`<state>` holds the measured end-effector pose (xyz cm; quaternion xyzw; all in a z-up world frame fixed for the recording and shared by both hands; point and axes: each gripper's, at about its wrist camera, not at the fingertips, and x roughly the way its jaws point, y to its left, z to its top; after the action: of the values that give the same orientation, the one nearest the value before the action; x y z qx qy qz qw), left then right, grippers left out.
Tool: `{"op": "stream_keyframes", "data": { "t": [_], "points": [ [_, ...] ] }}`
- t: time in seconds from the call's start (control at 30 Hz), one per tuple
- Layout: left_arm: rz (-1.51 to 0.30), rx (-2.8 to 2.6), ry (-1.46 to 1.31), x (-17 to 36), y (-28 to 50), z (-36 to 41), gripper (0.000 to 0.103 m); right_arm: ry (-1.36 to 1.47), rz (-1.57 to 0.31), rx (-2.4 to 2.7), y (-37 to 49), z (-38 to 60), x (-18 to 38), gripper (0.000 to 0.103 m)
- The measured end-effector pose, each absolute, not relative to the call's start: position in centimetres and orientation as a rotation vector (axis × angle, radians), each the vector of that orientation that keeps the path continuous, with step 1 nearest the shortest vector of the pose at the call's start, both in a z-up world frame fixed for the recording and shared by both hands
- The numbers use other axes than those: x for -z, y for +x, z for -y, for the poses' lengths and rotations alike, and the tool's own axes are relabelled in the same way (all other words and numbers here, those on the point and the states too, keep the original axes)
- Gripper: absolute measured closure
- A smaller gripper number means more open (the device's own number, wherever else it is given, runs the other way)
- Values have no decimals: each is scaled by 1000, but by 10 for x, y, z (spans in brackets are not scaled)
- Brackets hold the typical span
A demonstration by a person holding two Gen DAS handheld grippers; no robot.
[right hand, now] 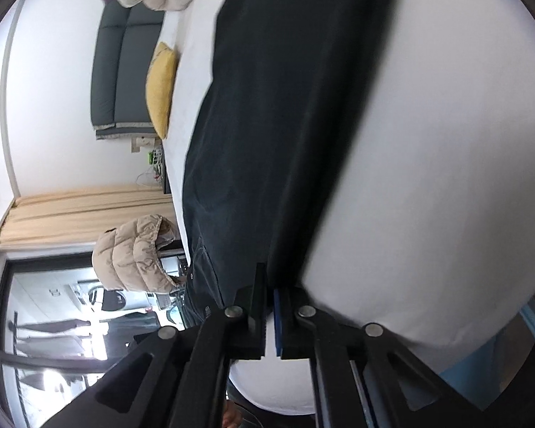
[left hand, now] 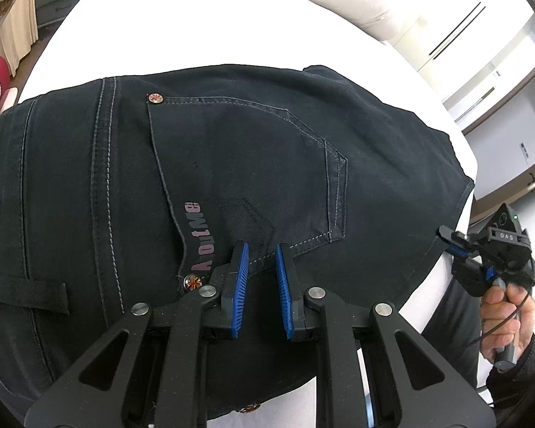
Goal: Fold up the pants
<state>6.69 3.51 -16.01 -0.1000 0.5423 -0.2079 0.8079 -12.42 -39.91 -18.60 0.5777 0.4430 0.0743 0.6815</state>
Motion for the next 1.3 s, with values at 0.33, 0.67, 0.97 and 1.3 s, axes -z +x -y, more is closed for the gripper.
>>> {"op": "stream_keyframes", "data": {
  "t": [0.33, 0.67, 0.97, 1.3],
  "points": [
    [-1160, 452, -229, 161, 61, -44, 87, 1409, -809, 21, -134, 487, 187, 101],
    [-1165, 450, -227, 160, 62, -43, 87, 1320, -834, 20, -141, 494, 178, 99],
    [-1160, 446, -247, 163, 58, -48, 87, 1028, -805, -5, -112, 498, 96, 90],
    [-1176, 454, -244, 163, 61, -54, 87, 1055, -1170, -371, 29, 394, 183, 92]
  ]
}}
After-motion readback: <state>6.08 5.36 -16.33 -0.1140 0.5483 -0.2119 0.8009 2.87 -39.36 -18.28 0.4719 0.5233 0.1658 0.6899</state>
